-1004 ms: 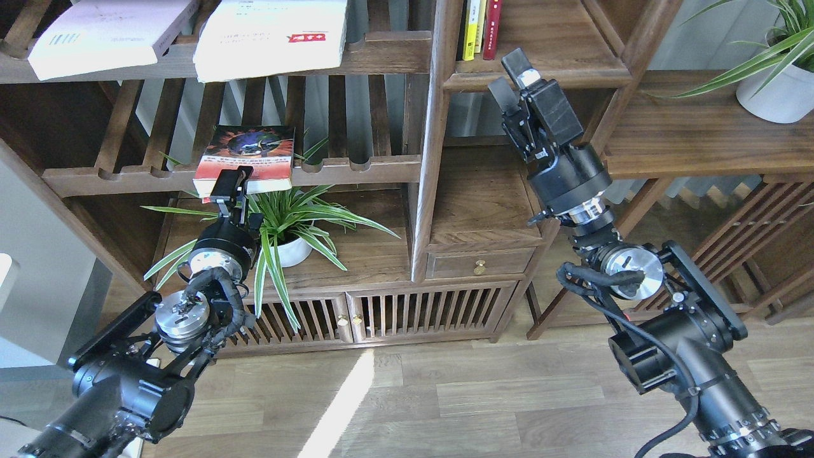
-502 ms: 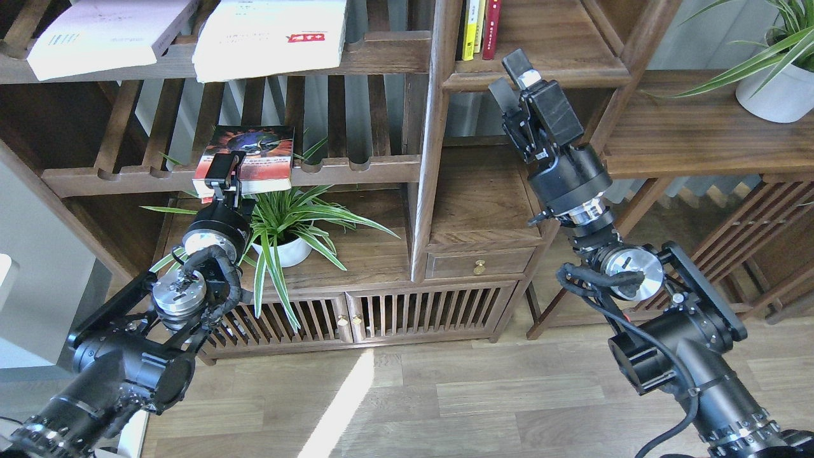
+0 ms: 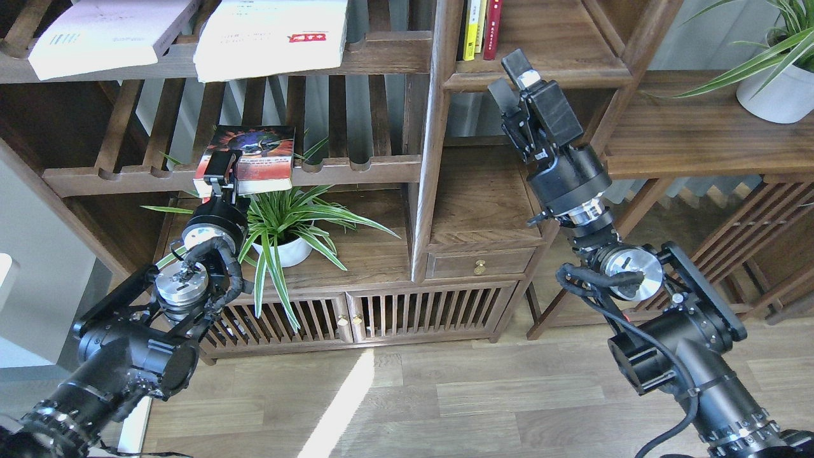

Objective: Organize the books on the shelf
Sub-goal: 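Grasp the red book's edge with the left gripper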

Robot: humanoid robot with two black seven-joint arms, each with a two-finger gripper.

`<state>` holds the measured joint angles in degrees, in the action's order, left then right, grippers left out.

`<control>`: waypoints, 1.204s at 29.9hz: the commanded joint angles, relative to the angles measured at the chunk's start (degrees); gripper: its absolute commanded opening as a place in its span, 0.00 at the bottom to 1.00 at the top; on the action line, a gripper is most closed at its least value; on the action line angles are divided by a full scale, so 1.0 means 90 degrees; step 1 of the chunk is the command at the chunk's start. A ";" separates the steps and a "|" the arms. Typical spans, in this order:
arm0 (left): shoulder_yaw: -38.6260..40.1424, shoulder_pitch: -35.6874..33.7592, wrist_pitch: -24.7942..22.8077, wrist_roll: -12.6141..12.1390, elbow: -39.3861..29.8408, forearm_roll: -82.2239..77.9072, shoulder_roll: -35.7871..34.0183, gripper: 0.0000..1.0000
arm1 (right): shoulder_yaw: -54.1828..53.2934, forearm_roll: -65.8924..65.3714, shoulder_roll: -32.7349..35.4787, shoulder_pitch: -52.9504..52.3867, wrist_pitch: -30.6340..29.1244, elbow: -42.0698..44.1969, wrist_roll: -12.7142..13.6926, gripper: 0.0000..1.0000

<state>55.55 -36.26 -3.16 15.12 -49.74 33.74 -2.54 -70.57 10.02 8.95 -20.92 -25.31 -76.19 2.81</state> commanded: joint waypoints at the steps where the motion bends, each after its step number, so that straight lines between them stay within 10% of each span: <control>1: -0.0010 -0.0014 0.0000 0.0010 0.0039 0.0001 0.0000 0.98 | 0.0000 0.0000 0.0002 -0.0010 0.0010 0.0009 0.0001 0.99; 36: -0.0030 -0.0434 0.0068 -0.0009 0.0722 -0.0039 0.0283 0.77 | -0.0010 0.0000 0.0002 -0.0010 0.0010 -0.0001 0.0001 0.99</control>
<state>55.20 -39.84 -2.52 15.11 -43.52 33.40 -0.03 -70.65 10.02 8.94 -21.01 -25.14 -76.13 2.81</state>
